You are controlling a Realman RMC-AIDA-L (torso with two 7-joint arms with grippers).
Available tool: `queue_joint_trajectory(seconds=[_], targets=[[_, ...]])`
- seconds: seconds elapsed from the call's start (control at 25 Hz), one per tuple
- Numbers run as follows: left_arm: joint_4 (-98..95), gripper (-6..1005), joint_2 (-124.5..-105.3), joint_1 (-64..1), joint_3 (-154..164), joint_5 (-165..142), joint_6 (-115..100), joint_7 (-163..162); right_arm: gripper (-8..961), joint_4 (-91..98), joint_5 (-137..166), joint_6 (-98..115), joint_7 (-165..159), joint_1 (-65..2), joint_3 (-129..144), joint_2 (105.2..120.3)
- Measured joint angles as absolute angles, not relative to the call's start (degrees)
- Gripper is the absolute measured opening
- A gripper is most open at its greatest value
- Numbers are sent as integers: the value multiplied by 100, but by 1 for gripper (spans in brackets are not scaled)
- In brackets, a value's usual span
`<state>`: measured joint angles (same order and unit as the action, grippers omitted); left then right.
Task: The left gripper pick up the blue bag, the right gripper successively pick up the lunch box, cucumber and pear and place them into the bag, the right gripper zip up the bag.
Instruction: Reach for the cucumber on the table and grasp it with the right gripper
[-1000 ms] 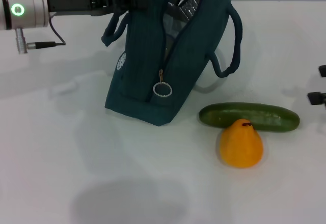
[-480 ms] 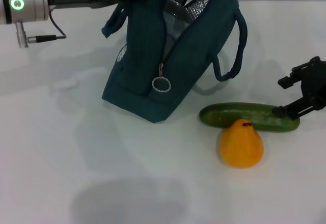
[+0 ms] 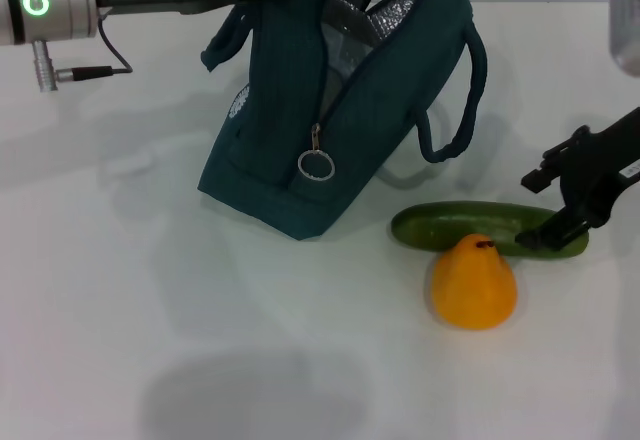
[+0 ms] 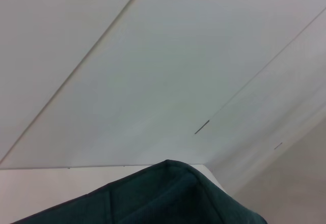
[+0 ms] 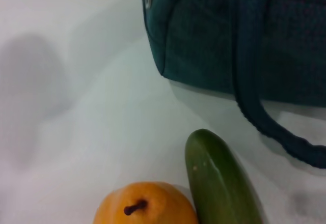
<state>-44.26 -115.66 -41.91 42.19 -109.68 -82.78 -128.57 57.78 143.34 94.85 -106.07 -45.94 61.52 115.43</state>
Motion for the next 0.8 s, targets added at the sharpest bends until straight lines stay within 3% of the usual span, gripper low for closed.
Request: queue_joint_trajectory(seconds=[0.8], targets=[[-4462, 62, -11539, -4148, 4219, -10851, -8279, -12816, 779, 5624, 14338, 8741, -10915, -4638, 7537, 11596]])
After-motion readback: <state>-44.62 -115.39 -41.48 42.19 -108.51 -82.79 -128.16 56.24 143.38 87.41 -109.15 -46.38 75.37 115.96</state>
